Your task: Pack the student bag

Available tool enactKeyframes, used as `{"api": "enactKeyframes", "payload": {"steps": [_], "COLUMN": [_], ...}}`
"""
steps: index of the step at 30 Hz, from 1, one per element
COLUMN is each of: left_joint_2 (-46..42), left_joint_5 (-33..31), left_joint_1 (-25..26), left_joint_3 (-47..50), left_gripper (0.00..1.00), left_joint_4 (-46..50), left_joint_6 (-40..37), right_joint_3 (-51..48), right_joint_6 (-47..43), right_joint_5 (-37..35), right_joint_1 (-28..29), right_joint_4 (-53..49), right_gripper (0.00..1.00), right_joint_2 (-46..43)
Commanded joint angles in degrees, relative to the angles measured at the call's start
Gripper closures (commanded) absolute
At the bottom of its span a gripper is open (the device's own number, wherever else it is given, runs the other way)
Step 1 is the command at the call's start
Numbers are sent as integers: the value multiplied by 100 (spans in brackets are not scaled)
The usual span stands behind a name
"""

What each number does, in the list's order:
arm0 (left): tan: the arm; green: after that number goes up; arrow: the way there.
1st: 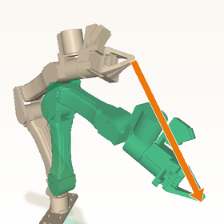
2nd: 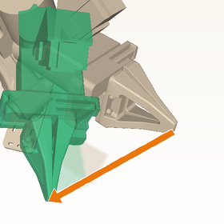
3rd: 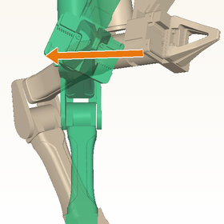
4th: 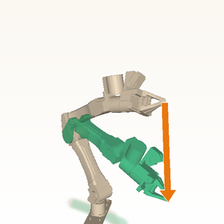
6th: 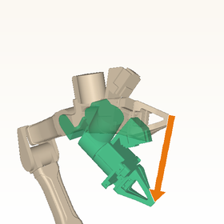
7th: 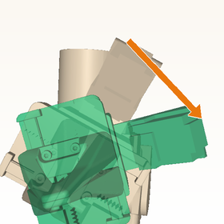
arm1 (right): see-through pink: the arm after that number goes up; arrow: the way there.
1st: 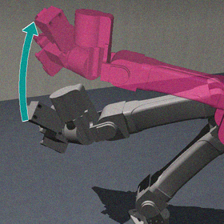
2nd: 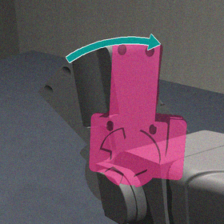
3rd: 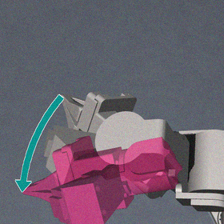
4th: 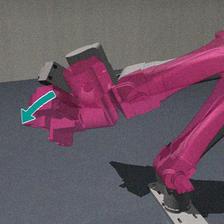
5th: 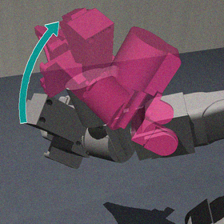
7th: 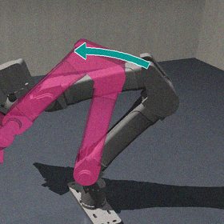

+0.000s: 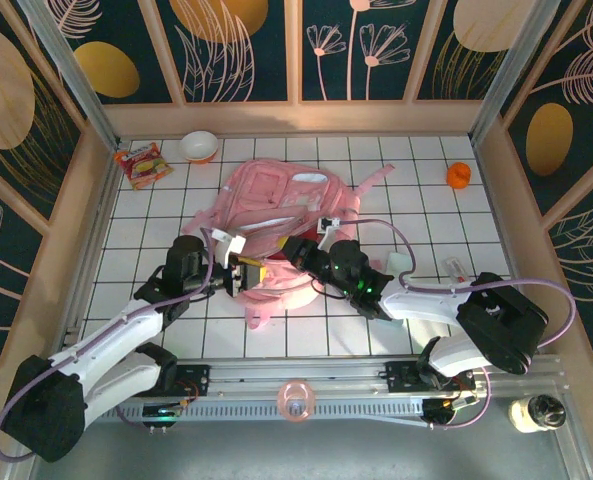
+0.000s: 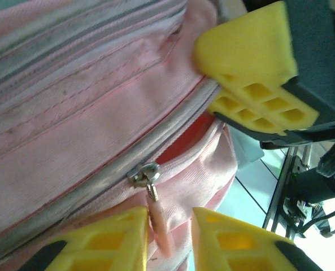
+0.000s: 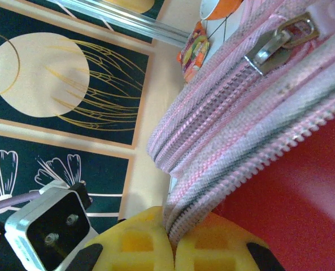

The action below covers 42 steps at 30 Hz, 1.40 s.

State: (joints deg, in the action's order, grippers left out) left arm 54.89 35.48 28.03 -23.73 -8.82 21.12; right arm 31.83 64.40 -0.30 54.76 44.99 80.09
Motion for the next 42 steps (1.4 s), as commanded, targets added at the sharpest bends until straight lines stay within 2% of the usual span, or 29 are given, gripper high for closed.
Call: {"api": "enactKeyframes", "payload": {"steps": [1,3,6,12,15,19,22,26,28,31,35,39,42], "left_joint_2": [-58,-33,29,251,384,470,411,325,245,219,314,373,351], "left_joint_5": [173,118,-205,-481,-444,-697,-1142,-2220,-2481,-2174,-982,-354,-186], "left_joint_1": [9,9,9,7,9,9,9,9,1,3,2,9,9], "left_joint_3": [8,5,4,-68,-124,-290,-448,-665,-639,-542,-458,-514,-562], "left_gripper": [79,79,70,69,75,95,100,100,100,100,100,100,100], "left_joint_4": [-320,-301,-123,79,82,258,562,1220,1330,1157,558,187,161], "left_joint_6": [-111,-138,-196,-262,-277,-317,-296,-252,-258,-266,-257,-215,-291], "right_joint_3": [196,183,173,161,162,190,196,116,80,4,-12,98,51], "right_joint_6": [-147,-140,-147,-147,-158,-233,-324,-435,-505,-512,-326,-42,322], "right_joint_5": [188,179,161,153,135,144,186,310,369,373,337,224,56], "right_joint_1": [87,87,87,87,87,73,-38,-293,-435,-556,-518,-297,-133], "right_joint_4": [504,500,500,467,441,303,-30,-639,-1062,-1384,-1227,-806,-357], "right_gripper": [100,100,100,100,100,100,100,100,100,100,100,69,61], "right_joint_2": [-89,-104,-117,-161,-195,-297,-484,-938,-1205,-1453,-1384,-918,-522]}}
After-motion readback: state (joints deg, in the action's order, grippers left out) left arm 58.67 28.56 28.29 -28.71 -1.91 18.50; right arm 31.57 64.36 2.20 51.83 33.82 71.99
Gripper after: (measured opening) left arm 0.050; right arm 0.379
